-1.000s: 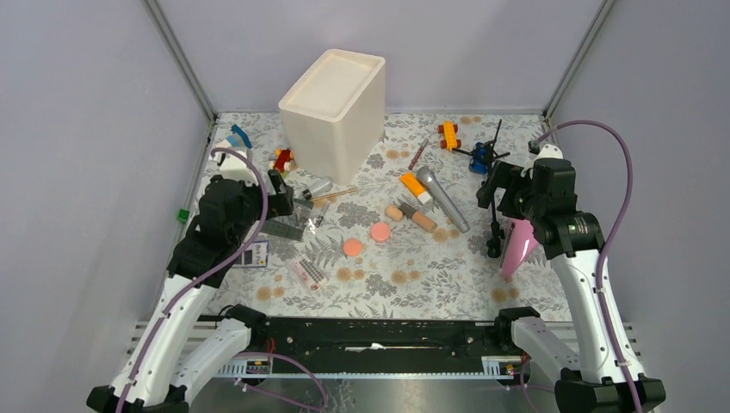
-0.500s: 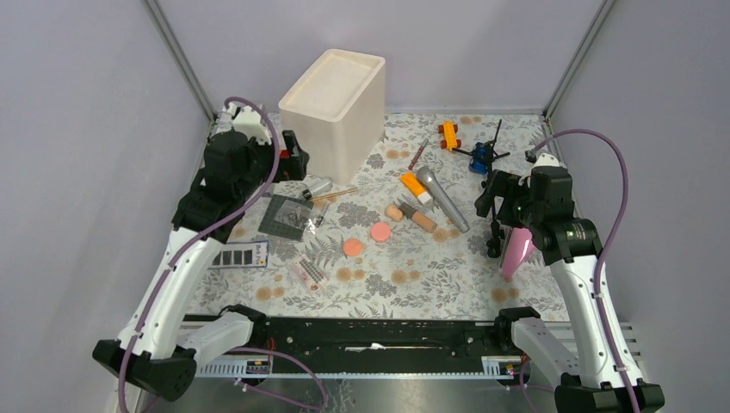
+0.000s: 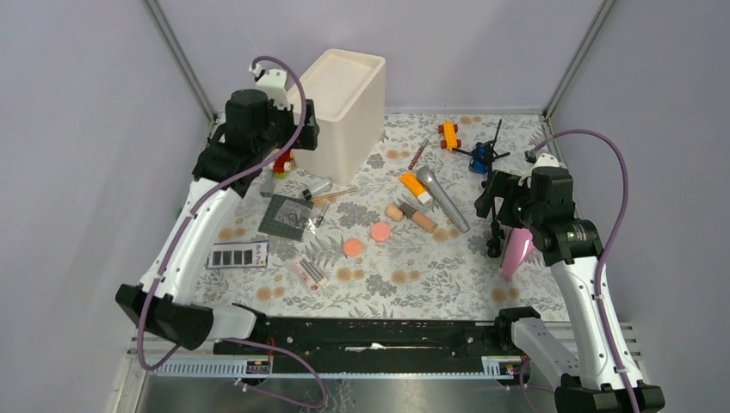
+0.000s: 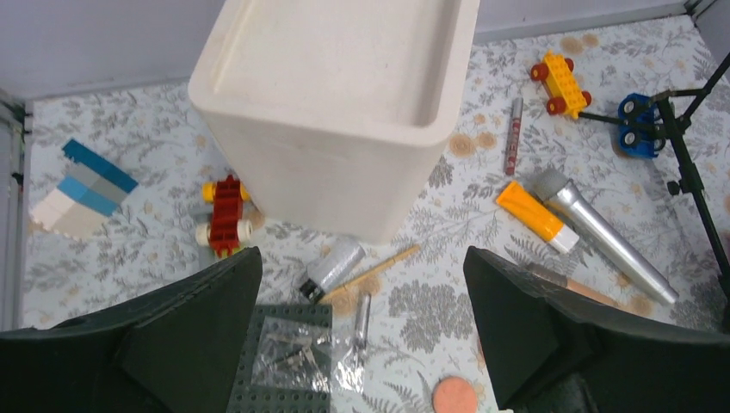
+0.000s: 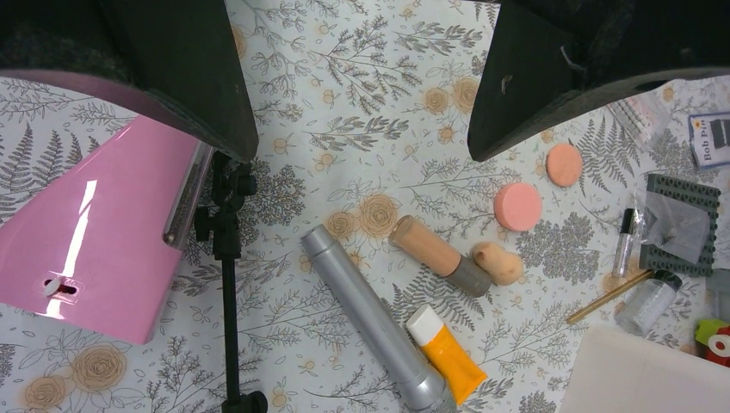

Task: Organize the makeup
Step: Move the storage box to the corner of the board.

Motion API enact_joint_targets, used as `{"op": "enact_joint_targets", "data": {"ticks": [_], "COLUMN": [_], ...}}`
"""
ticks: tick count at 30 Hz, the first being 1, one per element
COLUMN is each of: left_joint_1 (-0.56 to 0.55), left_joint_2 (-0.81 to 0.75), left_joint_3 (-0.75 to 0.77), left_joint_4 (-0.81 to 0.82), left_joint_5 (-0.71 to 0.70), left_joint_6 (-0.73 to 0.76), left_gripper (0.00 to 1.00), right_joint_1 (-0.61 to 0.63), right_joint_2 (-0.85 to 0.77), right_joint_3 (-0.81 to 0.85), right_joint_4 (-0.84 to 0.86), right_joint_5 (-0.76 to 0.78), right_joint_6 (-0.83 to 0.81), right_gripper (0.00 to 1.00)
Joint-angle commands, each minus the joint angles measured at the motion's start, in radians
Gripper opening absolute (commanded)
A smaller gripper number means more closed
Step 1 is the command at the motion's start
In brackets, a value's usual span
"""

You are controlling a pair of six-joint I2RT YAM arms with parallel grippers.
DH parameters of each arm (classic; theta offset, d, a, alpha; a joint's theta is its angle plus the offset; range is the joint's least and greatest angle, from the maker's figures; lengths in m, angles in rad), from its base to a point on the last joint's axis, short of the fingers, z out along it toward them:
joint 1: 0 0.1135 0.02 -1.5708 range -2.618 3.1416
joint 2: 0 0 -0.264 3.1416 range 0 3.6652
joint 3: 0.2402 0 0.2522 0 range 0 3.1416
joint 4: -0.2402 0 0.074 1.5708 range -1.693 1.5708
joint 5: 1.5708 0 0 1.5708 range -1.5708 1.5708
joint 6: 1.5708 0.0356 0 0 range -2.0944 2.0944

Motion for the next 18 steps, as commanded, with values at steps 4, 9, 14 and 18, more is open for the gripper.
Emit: {"op": "enact_joint_targets", "data": {"ticks": [4, 9, 14, 18], "left_joint_1": [-0.002, -0.004, -0.005, -0.004], "left_joint_2": [0.171, 0.311, 0.429, 0.505], "left_joint_3": [0.226, 0.389, 0.526, 0.613], "left_joint_4": [0.044, 0.044, 0.044, 0.043], "left_joint_5": [-0.007, 0.020, 0.029, 0.051], "left_joint_6": [0.073, 0.094, 0.132, 0.192], "left_gripper": [0.99, 0.99, 0.99, 0.99], "right_joint_1": [-0.002, -0.002, -0.001, -0.001], "right_joint_2": [-0.037, -0.030, -0.020, -0.020], "right_joint_3": [-0.013, -0.007, 0.002, 0.002], "right_joint_4": [0.012, 0.013, 0.013, 0.014], "right_joint_5": [-0.018, -0.009, -0.008, -0.008], "right_joint_6": [-0.014, -0.015, -0.018, -0.019], "right_gripper": [0.99, 0.99, 0.99, 0.99]}}
